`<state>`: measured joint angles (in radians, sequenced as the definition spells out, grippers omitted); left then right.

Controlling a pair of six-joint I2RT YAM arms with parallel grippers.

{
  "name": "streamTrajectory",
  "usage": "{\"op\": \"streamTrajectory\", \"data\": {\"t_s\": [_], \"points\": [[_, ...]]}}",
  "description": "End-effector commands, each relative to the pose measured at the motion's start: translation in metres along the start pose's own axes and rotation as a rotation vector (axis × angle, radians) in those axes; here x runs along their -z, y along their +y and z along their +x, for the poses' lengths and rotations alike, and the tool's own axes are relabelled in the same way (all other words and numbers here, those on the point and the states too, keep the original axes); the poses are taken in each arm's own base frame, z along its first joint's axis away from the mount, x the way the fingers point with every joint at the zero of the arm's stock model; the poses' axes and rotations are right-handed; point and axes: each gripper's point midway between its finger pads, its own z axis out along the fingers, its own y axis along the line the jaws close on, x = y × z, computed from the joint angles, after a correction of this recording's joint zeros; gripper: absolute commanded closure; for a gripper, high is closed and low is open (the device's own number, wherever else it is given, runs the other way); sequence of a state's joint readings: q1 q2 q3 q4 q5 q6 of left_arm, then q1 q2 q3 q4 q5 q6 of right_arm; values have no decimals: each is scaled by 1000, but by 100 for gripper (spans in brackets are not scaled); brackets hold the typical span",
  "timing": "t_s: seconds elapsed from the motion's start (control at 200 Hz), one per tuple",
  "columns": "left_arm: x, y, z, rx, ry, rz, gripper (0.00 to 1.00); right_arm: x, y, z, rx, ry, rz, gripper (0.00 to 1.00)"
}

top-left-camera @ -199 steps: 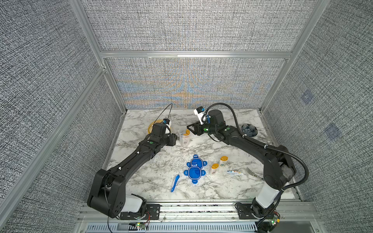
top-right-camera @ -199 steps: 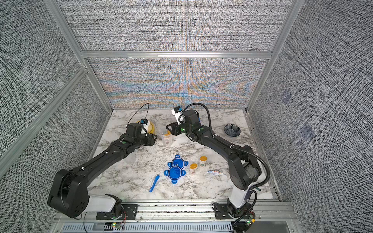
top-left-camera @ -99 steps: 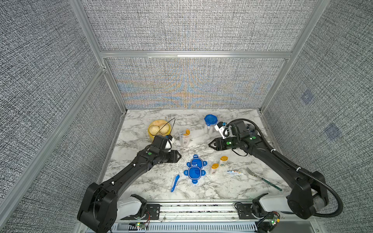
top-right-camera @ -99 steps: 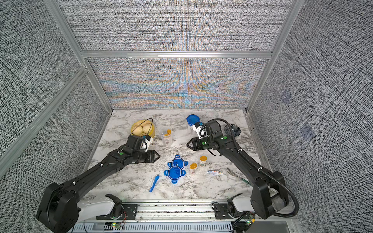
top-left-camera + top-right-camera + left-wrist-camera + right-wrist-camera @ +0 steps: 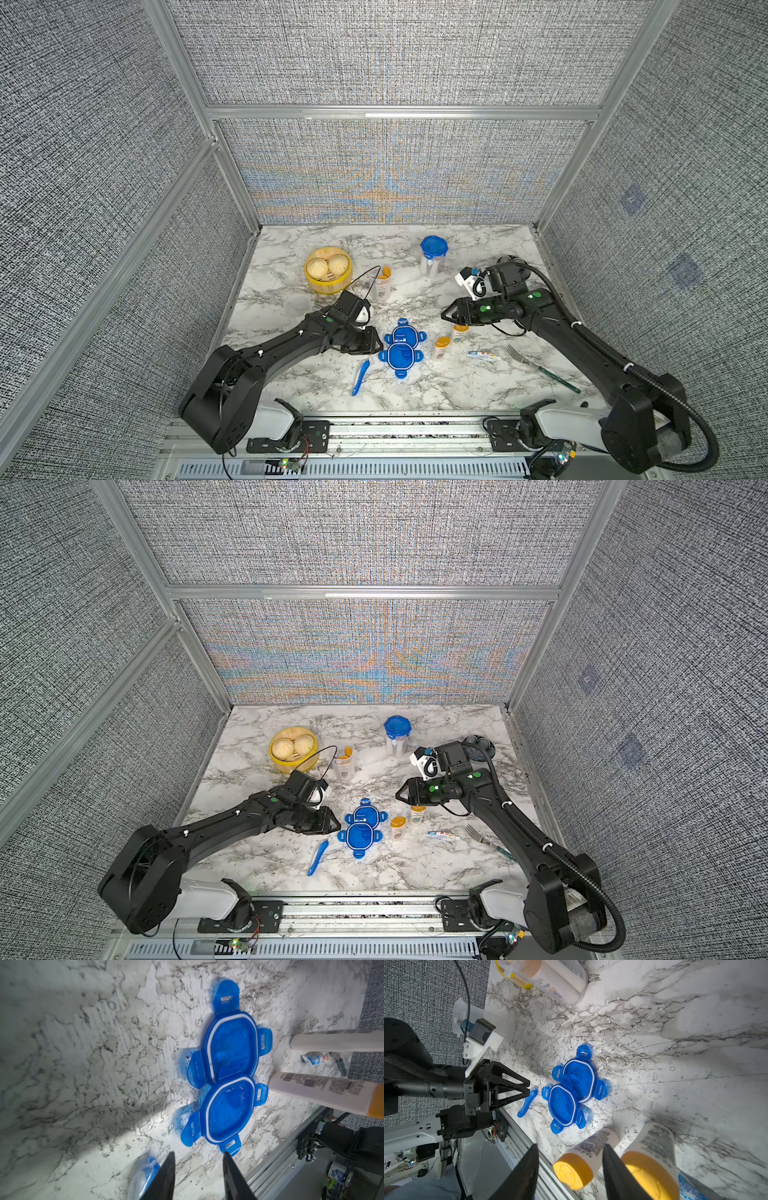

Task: Pack away toiletry kits
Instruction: Pick up the lid from the center of the board.

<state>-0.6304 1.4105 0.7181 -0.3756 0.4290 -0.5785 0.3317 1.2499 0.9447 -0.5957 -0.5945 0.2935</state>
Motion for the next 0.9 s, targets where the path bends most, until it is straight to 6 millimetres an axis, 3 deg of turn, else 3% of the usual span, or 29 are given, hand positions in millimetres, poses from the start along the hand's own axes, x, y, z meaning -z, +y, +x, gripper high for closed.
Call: {"op": "streamTrajectory", "data": {"t_s": [0.0,0.445,0.896], "points": [[-5,0,-2,-6,9,0,64,2,0,3,-18,4,-11,48],[-18,8,6,-32,89,-30,72,4,-7,-1,-43,-19,-7,49],[-27,10,12,-39,133,-12,74,2,-12,6,-72,17,-39,50]]}}
